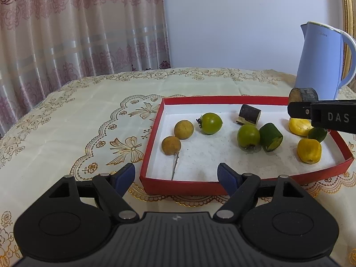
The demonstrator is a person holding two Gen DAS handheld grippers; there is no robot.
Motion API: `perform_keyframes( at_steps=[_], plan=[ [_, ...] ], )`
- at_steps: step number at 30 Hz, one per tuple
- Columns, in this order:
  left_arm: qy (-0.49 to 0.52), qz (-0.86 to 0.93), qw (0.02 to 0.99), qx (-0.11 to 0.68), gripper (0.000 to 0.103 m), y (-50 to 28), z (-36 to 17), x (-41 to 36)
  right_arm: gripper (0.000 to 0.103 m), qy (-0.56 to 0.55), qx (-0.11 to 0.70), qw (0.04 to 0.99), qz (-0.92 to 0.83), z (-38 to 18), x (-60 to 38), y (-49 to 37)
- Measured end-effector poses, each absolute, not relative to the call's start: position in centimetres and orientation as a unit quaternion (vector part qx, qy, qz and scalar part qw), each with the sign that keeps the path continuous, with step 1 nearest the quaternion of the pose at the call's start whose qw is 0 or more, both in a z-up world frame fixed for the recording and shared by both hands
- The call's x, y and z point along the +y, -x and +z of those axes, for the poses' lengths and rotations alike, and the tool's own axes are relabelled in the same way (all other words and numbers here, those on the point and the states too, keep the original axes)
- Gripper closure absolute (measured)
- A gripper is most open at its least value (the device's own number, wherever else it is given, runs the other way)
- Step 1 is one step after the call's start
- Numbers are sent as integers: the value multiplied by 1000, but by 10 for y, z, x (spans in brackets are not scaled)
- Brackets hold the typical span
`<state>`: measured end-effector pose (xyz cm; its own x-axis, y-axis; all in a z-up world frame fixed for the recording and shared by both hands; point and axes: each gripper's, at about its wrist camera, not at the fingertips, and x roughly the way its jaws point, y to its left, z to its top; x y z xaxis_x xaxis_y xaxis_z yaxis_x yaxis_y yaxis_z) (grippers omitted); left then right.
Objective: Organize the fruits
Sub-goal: 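Lift the dark log piece and carry it over the tray with the right gripper, then lower the dark log into the tray beside the cucumber and open the right gripper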
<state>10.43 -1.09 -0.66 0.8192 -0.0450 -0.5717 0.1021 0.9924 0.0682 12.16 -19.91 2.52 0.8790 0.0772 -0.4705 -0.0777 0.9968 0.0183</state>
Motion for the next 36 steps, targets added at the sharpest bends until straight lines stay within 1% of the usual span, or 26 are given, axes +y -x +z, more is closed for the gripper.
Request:
perform_keyframes(
  at_steps=[13,25,27,28,36],
  plan=[
    [-53,-54,957,281,22,-101,7,-23,70,-8,254,967,32,17,-208,-155],
    [-71,-48,954,286,22,-109,8,-42,70,-27,265,964,15,1,-220,-179],
    [-71,-50,954,287,19,-112,9,-45,70,-32,262,964,16,0,-223,-180],
    [-72,-50,954,285,16,-114,9,-47,70,-36,263,964,17,-1,-225,-180],
    [-77,-42,957,277,15,-127,5,-53,70,-53,266,962,26,-5,-235,-175]
  ],
)
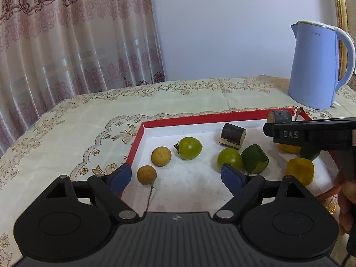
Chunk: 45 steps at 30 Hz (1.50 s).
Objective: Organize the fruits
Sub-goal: 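Lower the dark log into the tray beside the cucumber and open the right gripper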
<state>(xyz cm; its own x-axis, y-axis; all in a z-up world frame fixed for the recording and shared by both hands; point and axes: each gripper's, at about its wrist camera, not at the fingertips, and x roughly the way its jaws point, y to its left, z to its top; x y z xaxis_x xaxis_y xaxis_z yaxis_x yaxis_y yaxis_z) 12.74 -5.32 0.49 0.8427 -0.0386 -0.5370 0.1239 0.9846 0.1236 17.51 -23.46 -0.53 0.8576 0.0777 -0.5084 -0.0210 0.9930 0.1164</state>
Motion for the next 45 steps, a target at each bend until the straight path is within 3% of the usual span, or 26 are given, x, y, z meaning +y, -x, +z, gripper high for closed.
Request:
perform_keyframes(
  at_steps=[24,35,45],
  plan=[
    [-97,-44,956,273,15,-130,-11,-58,69,-22,262,951,163,-3,-196,-162],
    [-102,-37,954,280,15,-134,-15,-55,69,-44,284,949,132,0,-221,-158],
    [-106,-26,952,286,15,-136,-18,-54,69,21,291,936,198,5,-198,-145]
  ],
)
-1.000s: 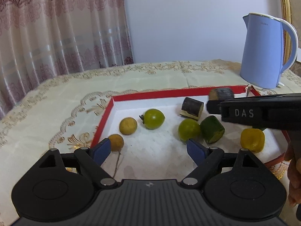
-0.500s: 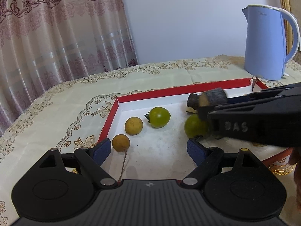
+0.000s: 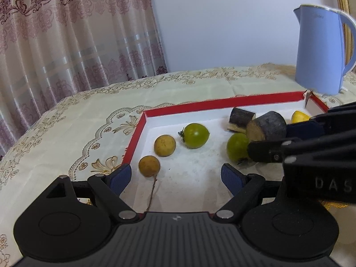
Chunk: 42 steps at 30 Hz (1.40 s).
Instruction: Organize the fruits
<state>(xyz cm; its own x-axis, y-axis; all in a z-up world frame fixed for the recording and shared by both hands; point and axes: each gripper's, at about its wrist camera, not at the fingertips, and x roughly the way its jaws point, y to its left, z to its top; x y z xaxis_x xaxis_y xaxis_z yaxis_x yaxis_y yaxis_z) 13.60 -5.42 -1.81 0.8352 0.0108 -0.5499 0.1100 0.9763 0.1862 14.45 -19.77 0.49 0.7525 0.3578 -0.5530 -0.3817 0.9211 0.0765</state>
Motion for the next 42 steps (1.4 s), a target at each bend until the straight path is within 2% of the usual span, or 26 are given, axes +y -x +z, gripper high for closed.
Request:
perform_keyframes(
  at_steps=[7,14,16,20,21,22,32,37,42],
  plan=[
    [-126,-30,952,278,14,-132,-21,-60,70,28,303,931,203,5,-204,-140],
    [-104,-28,953,285,14,-135,-18,-53,71,12,290,940,179,7,-210,-143],
    [-101,-28,952,286,14,-135,-18,-52,74,13,281,944,170,10,-210,-143],
    [-103,-26,953,285,14,-135,-18,-53,86,9,262,956,135,17,-215,-141],
    [-103,-25,952,285,14,-136,-18,-52,93,1,262,957,128,18,-219,-141],
    [-103,-25,952,286,14,-136,-18,-52,94,-11,263,957,126,19,-224,-142],
    [-93,-27,951,295,14,-138,-19,-49,92,-17,251,967,36,8,-239,-155],
    [-96,-30,951,292,14,-138,-19,-50,91,-30,278,960,31,-7,-244,-166],
    [-91,-32,951,292,14,-138,-17,-48,91,-24,265,963,32,-3,-240,-162]
  ],
)
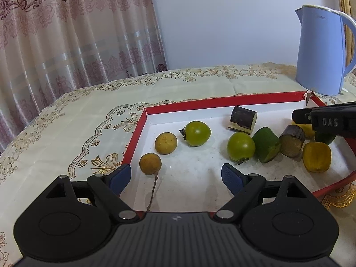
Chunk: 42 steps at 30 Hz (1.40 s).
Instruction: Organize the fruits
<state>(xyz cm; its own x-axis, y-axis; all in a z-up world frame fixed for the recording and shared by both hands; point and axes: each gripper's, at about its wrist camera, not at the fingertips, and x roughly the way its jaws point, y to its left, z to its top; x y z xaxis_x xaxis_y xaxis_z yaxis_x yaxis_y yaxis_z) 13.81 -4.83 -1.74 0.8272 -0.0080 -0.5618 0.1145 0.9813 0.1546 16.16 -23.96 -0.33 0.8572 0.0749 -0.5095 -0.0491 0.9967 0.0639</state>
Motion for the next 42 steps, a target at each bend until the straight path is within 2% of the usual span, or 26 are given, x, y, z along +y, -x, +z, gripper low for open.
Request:
perform_keyframes(
  at_steps=[2,4,6,7,11,14,19,24,26,42],
  plan=[
    [-89,-34,952,292,14,-138,-16,-48,90,-37,241,969,31,5,-243,-155],
    [-88,-34,952,292,14,-138,-16,-47,83,-41,212,976,26,13,-244,-147],
    [-86,-36,952,291,14,-137,-15,-47,59,-37,187,981,16,19,-244,-141],
    [-86,-37,952,290,14,-137,-15,-46,56,-32,178,983,15,22,-242,-138],
    [-82,-38,954,286,14,-136,-12,-45,52,-28,166,985,26,29,-239,-135],
    [-75,-40,955,284,14,-136,-11,-43,41,-13,188,982,21,34,-232,-135],
    [-67,-46,954,288,14,-136,-10,-42,37,30,204,978,19,37,-213,-116],
    [-71,-44,955,286,14,-134,-10,-42,15,63,197,978,-7,29,-197,-88],
    [-69,-46,954,289,14,-134,-10,-42,11,74,193,978,-20,25,-193,-78],
    [-67,-67,950,297,14,-107,-1,-43,0,38,180,982,-38,18,-199,-22]
  ],
)
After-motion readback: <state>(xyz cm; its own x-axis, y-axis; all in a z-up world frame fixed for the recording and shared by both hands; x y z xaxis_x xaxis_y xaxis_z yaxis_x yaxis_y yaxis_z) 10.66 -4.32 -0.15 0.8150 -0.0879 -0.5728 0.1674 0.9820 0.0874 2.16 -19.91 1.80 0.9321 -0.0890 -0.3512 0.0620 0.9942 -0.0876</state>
